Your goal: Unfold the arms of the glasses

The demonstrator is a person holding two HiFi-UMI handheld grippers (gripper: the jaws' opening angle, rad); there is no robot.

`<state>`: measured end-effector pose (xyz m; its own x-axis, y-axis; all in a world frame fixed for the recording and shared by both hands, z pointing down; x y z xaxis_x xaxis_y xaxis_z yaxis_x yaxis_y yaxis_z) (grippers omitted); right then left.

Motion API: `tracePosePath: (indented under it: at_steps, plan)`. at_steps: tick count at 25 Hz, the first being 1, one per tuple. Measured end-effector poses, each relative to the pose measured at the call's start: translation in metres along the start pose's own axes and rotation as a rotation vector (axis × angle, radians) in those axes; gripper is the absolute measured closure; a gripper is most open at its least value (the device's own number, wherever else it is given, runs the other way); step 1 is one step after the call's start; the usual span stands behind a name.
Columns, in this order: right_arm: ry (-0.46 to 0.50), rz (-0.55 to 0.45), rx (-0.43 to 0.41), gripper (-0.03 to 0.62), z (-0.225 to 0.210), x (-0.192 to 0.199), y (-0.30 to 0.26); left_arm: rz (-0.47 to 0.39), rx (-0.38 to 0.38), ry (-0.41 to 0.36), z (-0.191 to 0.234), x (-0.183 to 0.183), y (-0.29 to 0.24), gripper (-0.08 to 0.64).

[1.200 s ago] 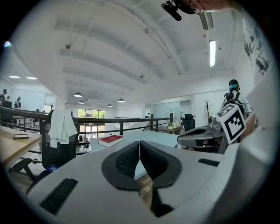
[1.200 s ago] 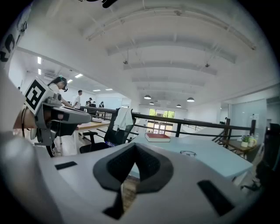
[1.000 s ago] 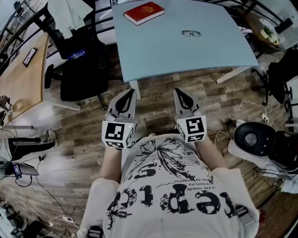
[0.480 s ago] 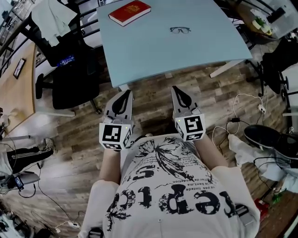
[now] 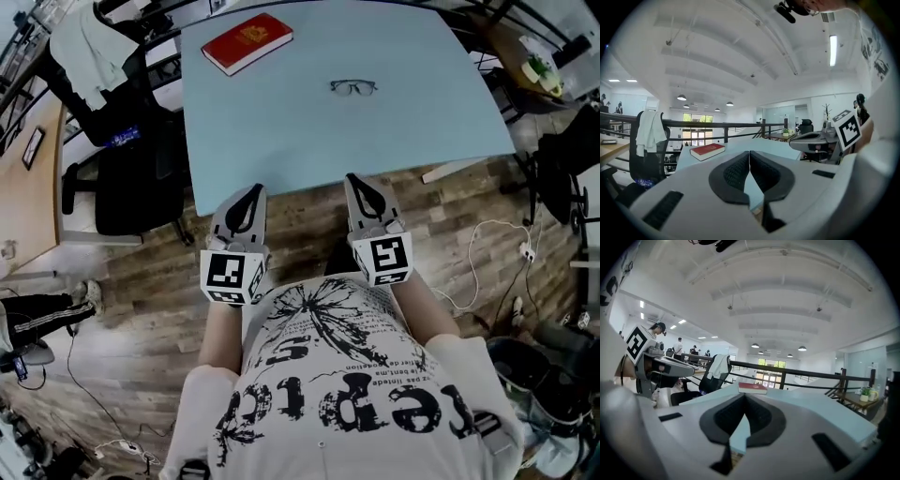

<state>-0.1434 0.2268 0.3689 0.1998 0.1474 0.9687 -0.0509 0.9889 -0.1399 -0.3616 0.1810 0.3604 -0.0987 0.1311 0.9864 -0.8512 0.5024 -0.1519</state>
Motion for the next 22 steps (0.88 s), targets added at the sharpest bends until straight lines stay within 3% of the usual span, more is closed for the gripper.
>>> tracePosePath:
  at_steps: [12,17,22]
  plan:
    - [-0.002,0.038,-0.112,0.581,-0.200,0.011,-0.166,0.004,-0.096,0.006,0.007,-0.047,-0.226,0.540]
    - [-0.026,0.088,-0.184,0.581,-0.259,0.028,-0.219,0.017,-0.136,0.026,0.007,-0.054,-0.301,0.540]
    - [0.023,0.148,-0.245,0.581,-0.288,0.041,-0.261,0.047,-0.166,0.039,0.011,-0.051,-0.343,0.540]
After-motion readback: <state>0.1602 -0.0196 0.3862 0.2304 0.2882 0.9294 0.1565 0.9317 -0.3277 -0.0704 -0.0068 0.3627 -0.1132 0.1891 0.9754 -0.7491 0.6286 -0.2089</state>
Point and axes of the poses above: the fingertips, and each gripper's own axes: y backward along the fingers, z to its left, x out of its underside, the point moved 7 cm from there along y, backward along the fingers, and after that the axes turned 15 degrees about x, right-handed, at the moved point
